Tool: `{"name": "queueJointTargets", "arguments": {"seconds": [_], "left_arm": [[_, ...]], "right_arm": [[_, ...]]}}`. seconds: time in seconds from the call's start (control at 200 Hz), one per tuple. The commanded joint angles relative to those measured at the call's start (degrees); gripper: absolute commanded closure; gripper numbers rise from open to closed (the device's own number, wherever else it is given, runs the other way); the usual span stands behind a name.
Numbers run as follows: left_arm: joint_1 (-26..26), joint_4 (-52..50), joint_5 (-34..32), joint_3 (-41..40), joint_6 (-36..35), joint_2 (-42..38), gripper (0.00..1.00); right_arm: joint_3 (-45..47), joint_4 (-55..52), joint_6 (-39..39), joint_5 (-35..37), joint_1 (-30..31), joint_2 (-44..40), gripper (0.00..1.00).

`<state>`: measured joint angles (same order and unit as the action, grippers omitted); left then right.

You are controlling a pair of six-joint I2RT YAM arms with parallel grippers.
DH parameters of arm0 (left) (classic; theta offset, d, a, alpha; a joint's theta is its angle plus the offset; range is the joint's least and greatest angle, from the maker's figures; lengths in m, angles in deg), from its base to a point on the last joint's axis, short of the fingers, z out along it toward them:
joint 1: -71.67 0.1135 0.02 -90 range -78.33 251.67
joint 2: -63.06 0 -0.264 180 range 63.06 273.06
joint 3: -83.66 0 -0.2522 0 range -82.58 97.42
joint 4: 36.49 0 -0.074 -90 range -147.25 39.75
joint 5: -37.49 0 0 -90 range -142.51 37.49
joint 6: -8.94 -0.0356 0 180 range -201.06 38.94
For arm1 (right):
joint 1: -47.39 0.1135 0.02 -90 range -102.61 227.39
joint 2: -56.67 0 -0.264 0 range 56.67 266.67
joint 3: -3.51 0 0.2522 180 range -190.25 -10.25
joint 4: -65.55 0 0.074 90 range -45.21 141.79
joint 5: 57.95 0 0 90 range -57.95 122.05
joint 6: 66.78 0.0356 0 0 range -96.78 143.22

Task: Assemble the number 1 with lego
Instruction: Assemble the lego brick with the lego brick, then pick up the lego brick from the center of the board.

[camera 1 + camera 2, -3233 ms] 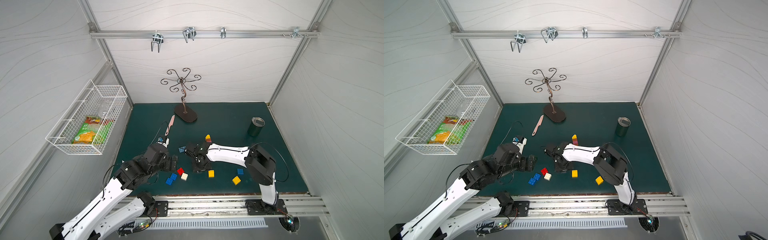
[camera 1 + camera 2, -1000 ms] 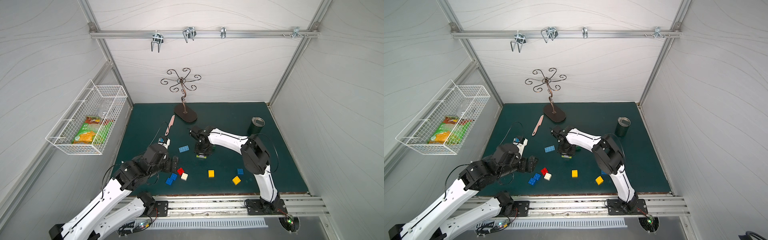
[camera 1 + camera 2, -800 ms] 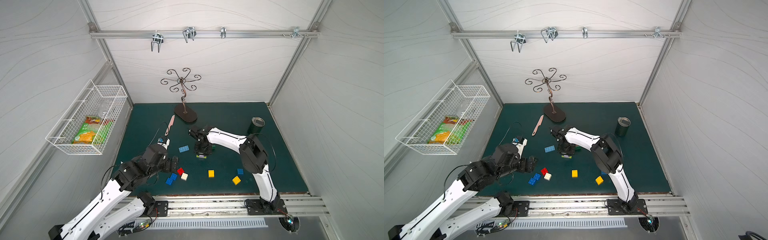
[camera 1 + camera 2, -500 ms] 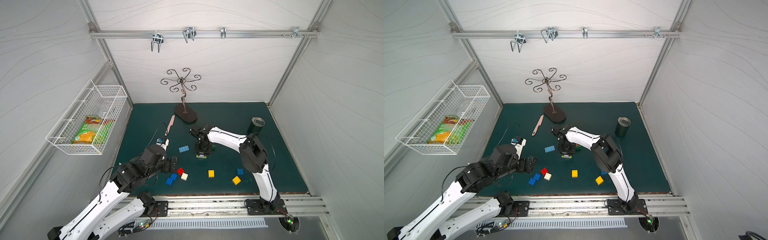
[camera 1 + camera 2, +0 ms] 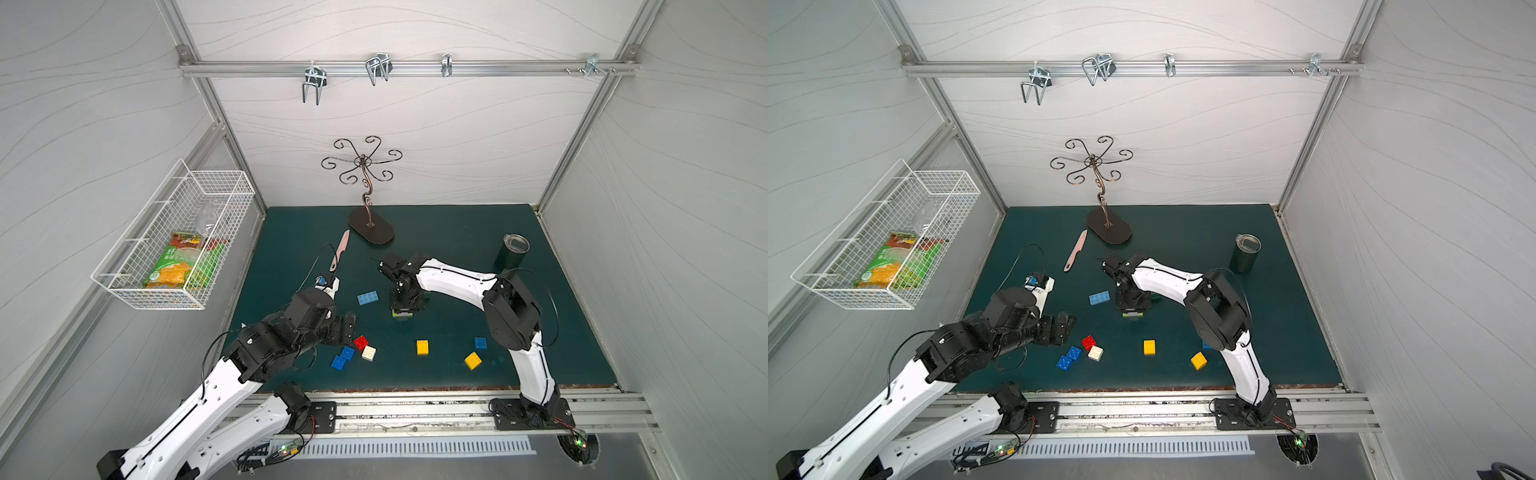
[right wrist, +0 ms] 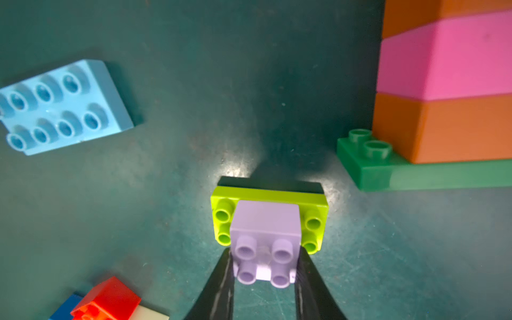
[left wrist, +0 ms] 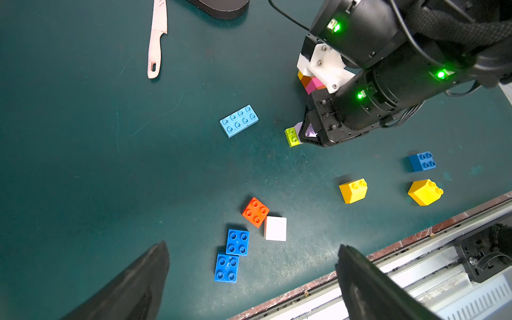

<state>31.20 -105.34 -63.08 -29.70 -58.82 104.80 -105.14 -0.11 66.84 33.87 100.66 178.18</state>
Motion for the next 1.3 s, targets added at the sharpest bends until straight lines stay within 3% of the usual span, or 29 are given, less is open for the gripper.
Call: {"name": "queueJointTargets", "arguments": {"seconds": [0.0, 0.19, 0.3, 0.4, 0.45, 0.555, 0.685, 0.855, 0.966, 1.131, 1.296], "left_arm": [[-0.2, 2.5, -0.6, 0.6, -0.5, 0.1, 0.01], [-0.2, 2.5, -0.3, 0.6, -0.5, 1.1, 0.01], [-0.2, 2.4, 0.0, 0.7, -0.6, 1.8, 0.01], [-0.2, 2.4, 0.0, 0.8, -0.6, 2.3, 0.01], [-0.2, 2.4, 0.1, 0.8, -0.6, 2.4, 0.01], [-0.2, 2.4, -0.2, 0.8, -0.5, 2.4, 0.01], [-0.2, 2.4, -0.2, 0.8, -0.5, 2.6, 0.01], [-0.2, 2.4, 0.4, 0.8, -0.6, 2.9, 0.01], [-0.2, 2.5, 0.4, 0.9, -0.6, 2.9, 0.01], [-0.2, 2.4, 0.3, 0.9, -0.6, 3.3, 0.01], [-0.7, 2.1, -0.4, 0.9, -0.4, 3.0, 0.01]], "right_arm": [[2.0, -5.4, -1.0, -2.4, 0.6, 4.3, 0.69], [0.5, -6.3, -1.5, -1.7, -0.4, -0.1, 0.41], [0.0, -7.0, -1.4, -1.3, -0.4, -3.1, 0.33], [1.3, -7.2, -0.7, -1.0, -0.4, -7.4, 0.31], [3.2, -7.1, -0.1, -0.1, -0.4, -10.5, 0.30], [9.8, -6.9, 1.5, 2.6, -1.4, -19.2, 0.16], [21.6, -6.6, 3.4, 2.8, -7.0, -31.1, 0.01], [36.7, -6.1, 2.0, 1.3, -17.4, -45.2, 0.01], [43.0, -4.5, 0.8, -1.4, -20.9, -50.8, 0.01], [48.4, -2.0, 1.4, -3.8, -22.1, -51.1, 0.02], [49.6, -1.2, 0.4, -1.9, -22.3, -47.6, 0.12]]}}
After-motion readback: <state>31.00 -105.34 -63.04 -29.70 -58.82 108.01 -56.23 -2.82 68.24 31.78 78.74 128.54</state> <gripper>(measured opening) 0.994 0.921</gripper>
